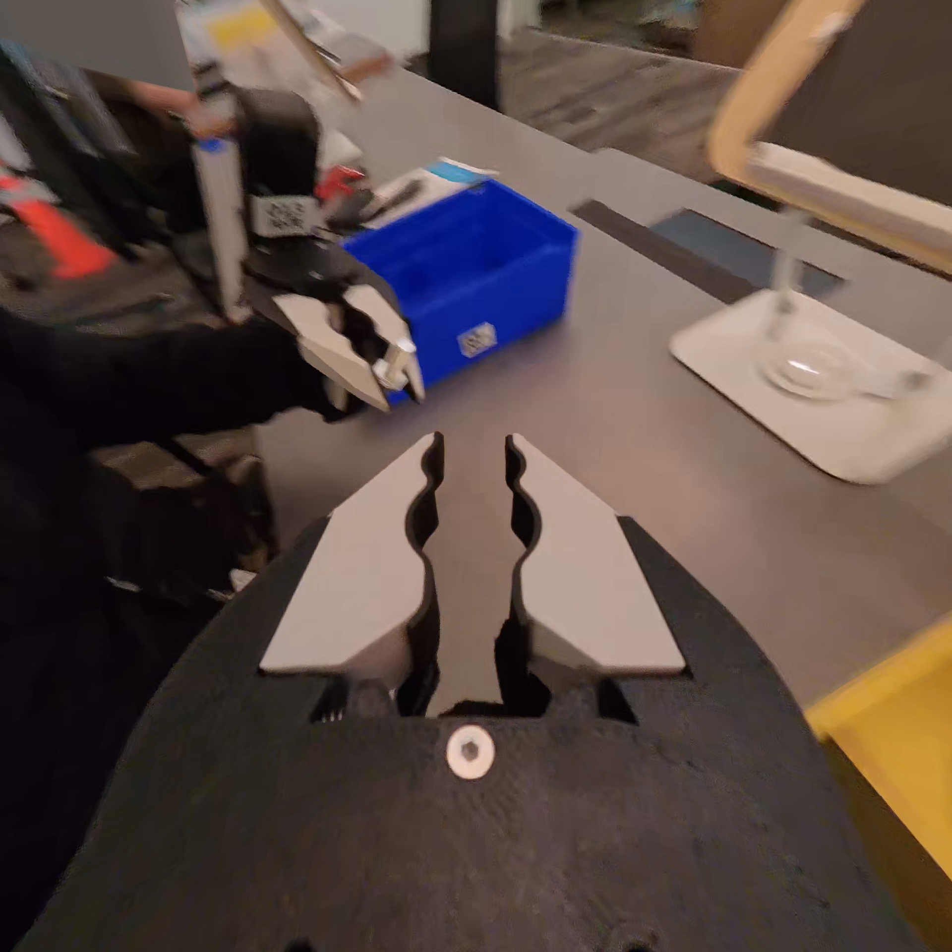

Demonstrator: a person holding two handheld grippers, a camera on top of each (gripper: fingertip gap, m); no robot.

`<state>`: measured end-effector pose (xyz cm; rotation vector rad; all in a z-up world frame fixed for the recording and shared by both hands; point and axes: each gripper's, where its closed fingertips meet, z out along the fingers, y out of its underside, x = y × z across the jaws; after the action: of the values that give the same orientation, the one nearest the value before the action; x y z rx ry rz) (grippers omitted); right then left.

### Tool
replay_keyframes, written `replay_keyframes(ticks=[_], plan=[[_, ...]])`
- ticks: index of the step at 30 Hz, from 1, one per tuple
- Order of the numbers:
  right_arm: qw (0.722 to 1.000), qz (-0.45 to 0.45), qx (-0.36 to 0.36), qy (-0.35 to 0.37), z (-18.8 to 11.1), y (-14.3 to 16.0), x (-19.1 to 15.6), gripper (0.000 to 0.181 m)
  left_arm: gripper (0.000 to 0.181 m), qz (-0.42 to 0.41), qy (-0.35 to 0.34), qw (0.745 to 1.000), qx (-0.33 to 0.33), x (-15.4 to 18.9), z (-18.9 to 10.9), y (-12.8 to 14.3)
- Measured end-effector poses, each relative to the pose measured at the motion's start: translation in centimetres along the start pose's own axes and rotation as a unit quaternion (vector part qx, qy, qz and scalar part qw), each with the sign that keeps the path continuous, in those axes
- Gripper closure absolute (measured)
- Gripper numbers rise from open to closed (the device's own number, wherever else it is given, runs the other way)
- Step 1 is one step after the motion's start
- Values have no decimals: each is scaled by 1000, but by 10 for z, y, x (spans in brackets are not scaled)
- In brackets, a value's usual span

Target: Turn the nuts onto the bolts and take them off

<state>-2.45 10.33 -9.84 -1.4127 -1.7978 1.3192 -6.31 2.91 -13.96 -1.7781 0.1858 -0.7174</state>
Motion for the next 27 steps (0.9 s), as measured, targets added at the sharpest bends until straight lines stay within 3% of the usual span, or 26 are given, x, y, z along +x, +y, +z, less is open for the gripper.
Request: replay_keyframes(ticks=[4,9,13,19,22,23,27], plan=[[992,28,33,-115,49,-13,-39,154,165,4,6,1000,7,7,0,-3],[985,42,28,-165,78,-12,-57,157,165,9,14,1000,9,11,0,-4],[979,63,35,-193,85,-12,-62,173,165,11,21,1000,8,13,2,-1],[978,55,49,-194,79,-19,-62,174,165,16,24,999,29,16,0,-9],[988,38,57,-141,55,-32,-33,174,170,28,11,999,29,12,-4,-12],[992,35,54,-108,42,-35,-14,173,181,34,11,999,28,12,-7,-12],[993,12,-56,106,-23,-10,102,174,181,38,-3,999,28,6,-14,-17]])
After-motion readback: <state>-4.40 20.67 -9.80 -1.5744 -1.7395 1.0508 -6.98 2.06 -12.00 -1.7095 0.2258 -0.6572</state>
